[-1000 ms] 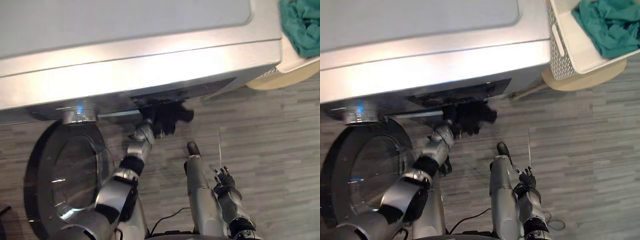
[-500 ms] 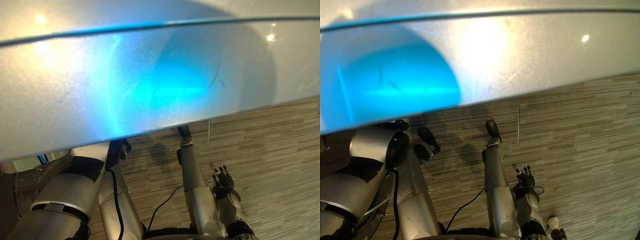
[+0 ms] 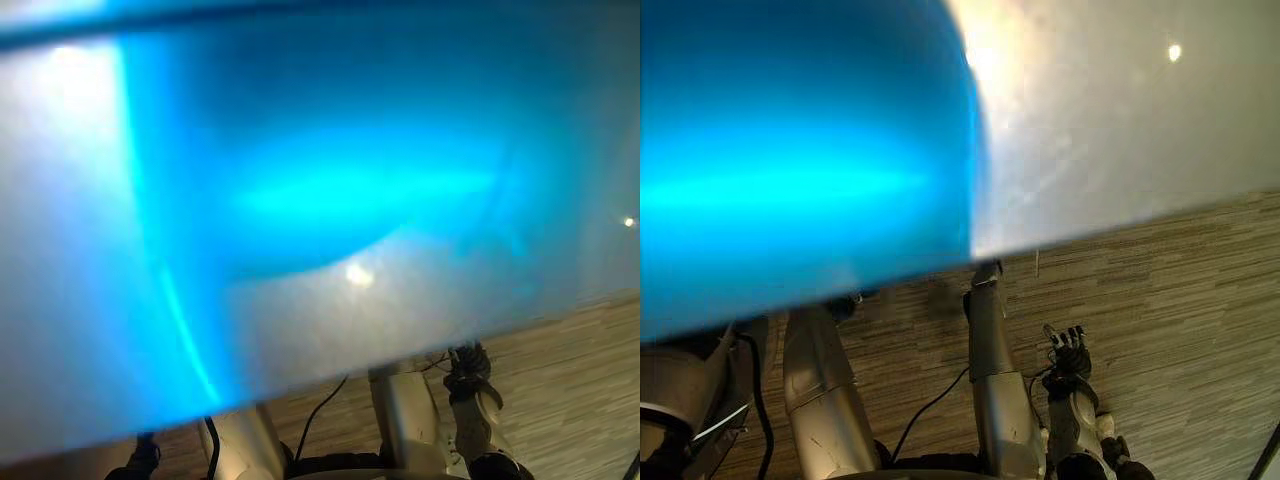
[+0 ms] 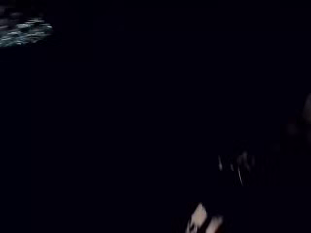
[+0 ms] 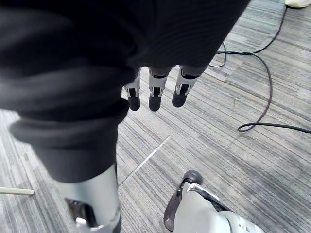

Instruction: Pick up the laundry basket with both hands and put the clothes into the washing machine.

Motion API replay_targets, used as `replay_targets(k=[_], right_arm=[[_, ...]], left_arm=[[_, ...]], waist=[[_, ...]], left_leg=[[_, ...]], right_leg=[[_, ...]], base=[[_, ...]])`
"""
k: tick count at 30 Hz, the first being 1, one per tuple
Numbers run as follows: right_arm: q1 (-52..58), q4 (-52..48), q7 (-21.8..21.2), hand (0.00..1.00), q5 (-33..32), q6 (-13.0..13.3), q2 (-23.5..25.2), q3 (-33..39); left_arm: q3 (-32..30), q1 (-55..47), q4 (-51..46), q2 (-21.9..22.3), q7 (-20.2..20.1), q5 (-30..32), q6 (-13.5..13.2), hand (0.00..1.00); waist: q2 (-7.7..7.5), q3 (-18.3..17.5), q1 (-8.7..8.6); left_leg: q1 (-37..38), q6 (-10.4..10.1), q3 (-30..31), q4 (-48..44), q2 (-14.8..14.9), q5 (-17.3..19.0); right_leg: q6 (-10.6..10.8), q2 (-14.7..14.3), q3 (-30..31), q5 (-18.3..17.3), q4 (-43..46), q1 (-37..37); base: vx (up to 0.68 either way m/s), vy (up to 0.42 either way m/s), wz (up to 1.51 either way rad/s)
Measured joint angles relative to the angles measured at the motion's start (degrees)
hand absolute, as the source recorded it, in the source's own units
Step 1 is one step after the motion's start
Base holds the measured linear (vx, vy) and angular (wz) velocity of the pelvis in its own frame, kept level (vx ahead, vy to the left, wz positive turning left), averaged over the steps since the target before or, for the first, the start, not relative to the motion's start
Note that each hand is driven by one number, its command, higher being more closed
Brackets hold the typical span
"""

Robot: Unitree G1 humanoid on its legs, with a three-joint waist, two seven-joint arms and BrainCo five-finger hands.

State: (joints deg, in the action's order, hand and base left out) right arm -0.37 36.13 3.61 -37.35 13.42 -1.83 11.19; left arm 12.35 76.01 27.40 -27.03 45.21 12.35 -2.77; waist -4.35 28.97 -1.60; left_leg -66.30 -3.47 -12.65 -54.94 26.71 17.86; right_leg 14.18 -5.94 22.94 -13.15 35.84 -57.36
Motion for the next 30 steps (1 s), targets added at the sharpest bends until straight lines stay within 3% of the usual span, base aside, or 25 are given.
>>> replay_targets(k=[2,4,7,12,17,21,22,24,27,30], right_arm=[[0.00,0.06,-0.04,0.00,-1.17,0.57,-0.91,-1.70],[0.00,0.12,-0.12,0.00,-2.68,0.59,-0.97,-1.95],[0.00,1.00,-0.25,0.00,-3.24,0.08,-1.00,-2.14],[0.01,3.75,-0.98,0.00,-3.55,-1.84,-0.95,-2.09],[0.02,6.03,-1.39,0.00,-3.55,-4.84,-0.75,-1.54],[0.02,6.27,-1.50,0.00,-3.56,-6.13,-0.10,-1.53],[0.01,6.29,-1.36,0.00,-3.55,-6.29,0.32,-1.53],[-0.03,6.36,-1.16,0.00,-3.53,-6.58,0.83,-1.54],[-0.51,6.66,-0.76,0.00,-2.61,-7.01,0.92,-1.59],[-0.51,7.83,-0.66,0.00,-1.40,-7.21,0.63,-1.69]], left_arm=[[2.07,0.03,0.30,-0.41,-0.74,8.62,3.83,0.00],[3.16,0.89,2.68,-0.38,-1.98,10.85,4.65,0.00],[5.29,2.66,8.92,-0.07,-6.99,9.66,5.08,0.00],[6.16,5.74,19.17,0.09,-16.51,0.56,5.01,0.00],[6.00,7.47,27.72,0.10,-27.14,-4.40,4.67,0.00],[5.04,7.02,34.23,1.83,-32.80,-23.46,4.15,0.00],[2.95,5.88,33.95,2.62,-34.45,-31.25,4.00,0.00],[-2.80,1.22,31.88,5.06,-35.17,-39.69,2.49,0.00],[-11.92,-9.78,27.79,9.39,-35.23,-41.94,0.99,0.00],[-16.11,-23.20,27.17,14.63,-35.22,-35.44,0.95,0.00]], waist=[[0.00,0.00,0.20],[0.00,0.00,0.46],[-0.01,-0.01,0.93],[-0.02,-0.01,0.89],[-0.02,-0.01,0.44],[-0.01,-0.03,0.59],[0.00,-0.04,0.72],[0.02,-0.05,0.50],[0.03,-0.09,-0.19],[0.02,-0.18,-0.72]], left_leg=[[0.04,0.00,0.02,-0.02,0.19,0.00],[0.17,0.00,0.00,0.01,0.23,0.00],[0.53,0.01,-0.07,-0.04,0.23,-0.01],[0.49,0.54,-0.11,-0.10,0.25,-0.35],[0.45,0.90,-0.07,-0.06,0.23,-0.59],[1.29,0.89,-0.15,0.12,0.13,-0.87],[1.92,0.86,-0.16,0.45,-0.01,-1.01],[3.81,0.66,-0.15,1.42,-0.82,-1.37],[8.33,0.55,-0.99,4.01,-2.11,-2.17],[16.03,0.04,-1.72,8.52,-4.93,-3.64]], right_leg=[[0.00,0.02,-0.61,0.00,0.14,0.00],[0.00,0.01,-0.73,0.00,0.25,0.01],[-0.01,-0.03,-0.77,0.01,0.91,0.04],[-0.35,-0.05,-0.83,0.30,0.99,0.07],[-0.28,-0.07,-0.82,0.66,1.20,0.08],[-0.28,-0.10,-0.80,0.65,2.06,0.33],[-0.30,-0.05,-0.79,0.64,2.08,0.79],[-0.39,0.40,-0.79,0.57,2.15,2.21],[-0.88,1.66,-0.93,0.12,2.02,5.63],[-1.68,4.12,-1.68,-1.07,1.78,11.66]], base=[[0.07,-0.019,0.01],[0.06,-0.017,0.01],[0.04,-0.018,0.01],[0.01,-0.003,0.00],[0.00,0.000,0.00],[0.04,-0.013,0.03],[0.05,-0.016,0.07],[0.05,-0.015,0.16],[0.05,-0.031,0.30],[0.06,-0.067,0.48]])
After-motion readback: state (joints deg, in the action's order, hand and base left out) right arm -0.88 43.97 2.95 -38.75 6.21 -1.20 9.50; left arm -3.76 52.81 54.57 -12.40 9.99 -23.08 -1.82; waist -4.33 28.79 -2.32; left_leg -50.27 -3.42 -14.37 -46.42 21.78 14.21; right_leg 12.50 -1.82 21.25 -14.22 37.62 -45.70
